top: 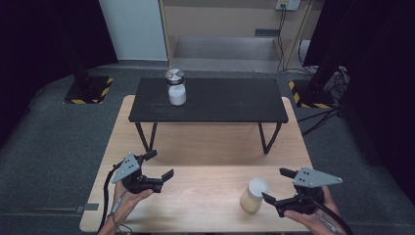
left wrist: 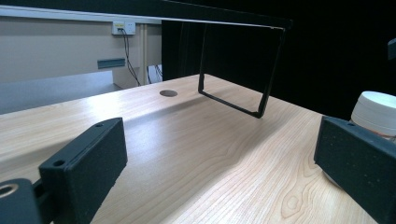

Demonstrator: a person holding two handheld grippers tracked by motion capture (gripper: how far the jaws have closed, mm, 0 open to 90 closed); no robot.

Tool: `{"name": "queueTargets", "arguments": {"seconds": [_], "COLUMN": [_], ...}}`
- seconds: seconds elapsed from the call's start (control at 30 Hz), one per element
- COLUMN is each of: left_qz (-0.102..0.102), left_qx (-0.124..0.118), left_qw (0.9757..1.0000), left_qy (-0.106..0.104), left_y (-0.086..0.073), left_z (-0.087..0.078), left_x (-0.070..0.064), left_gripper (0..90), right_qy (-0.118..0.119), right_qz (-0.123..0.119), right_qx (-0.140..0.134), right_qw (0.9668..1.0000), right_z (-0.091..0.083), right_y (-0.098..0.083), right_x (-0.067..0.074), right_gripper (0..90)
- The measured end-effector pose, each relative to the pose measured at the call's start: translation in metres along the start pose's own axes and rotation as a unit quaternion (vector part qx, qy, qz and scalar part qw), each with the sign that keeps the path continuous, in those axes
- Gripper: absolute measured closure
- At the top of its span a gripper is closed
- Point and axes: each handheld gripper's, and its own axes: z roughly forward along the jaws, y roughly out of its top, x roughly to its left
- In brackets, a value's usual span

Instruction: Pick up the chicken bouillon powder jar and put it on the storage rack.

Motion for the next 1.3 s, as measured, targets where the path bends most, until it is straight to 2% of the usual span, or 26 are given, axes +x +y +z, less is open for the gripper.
{"name": "queueTargets", "arguments": {"seconds": [0.2, 0.47, 0.6, 0.67, 0.73, 0.87, 1.2, 1.3], "left_qz": [0.0, 0.001, 0.001, 0.001, 0.002, 0.004, 0.004, 0.005], "left_qx": [-0.001, 0.001, 0.001, 0.001, 0.002, 0.003, 0.004, 0.004], "left_qw": [1.0, 1.0, 1.0, 1.0, 1.0, 1.0, 1.0, 1.0], "left_qy": [0.001, 0.0, 0.0, 0.0, 0.0, -0.001, 0.0, -0.002], "left_y": [0.0, 0.0, 0.0, 0.0, 0.0, 0.001, 0.001, 0.001], "left_z": [-0.001, 0.0, 0.0, 0.0, 0.0, 0.0, 0.0, 0.0], "left_x": [0.0, 0.0, 0.0, 0.0, 0.0, 0.0, 0.0, 0.001], "left_gripper": [1.4, 1.4, 1.4, 1.4, 1.4, 1.5, 1.5, 1.4], "right_qy": [0.008, 0.023, 0.031, 0.027, 0.029, 0.019, 0.012, 0.009], "right_qz": [0.0, 0.014, 0.008, -0.004, -0.007, -0.015, -0.017, -0.003], "right_qx": [0.018, 0.036, 0.043, 0.047, 0.053, 0.048, 0.05, 0.051], "right_qw": [0.9998, 0.999, 0.9986, 0.9985, 0.9982, 0.9986, 0.9985, 0.9986], "right_z": [0.018, 0.041, 0.051, 0.056, 0.06, 0.06, 0.06, 0.059], "right_y": [-0.005, -0.015, -0.018, -0.018, -0.019, -0.024, -0.023, -0.022], "right_x": [0.0, -0.004, -0.005, -0.002, -0.002, -0.003, 0.0, -0.001], "right_gripper": [6.0, 9.5, 13.9, 17.8, 22.3, 33.3, 33.7, 33.7]}}
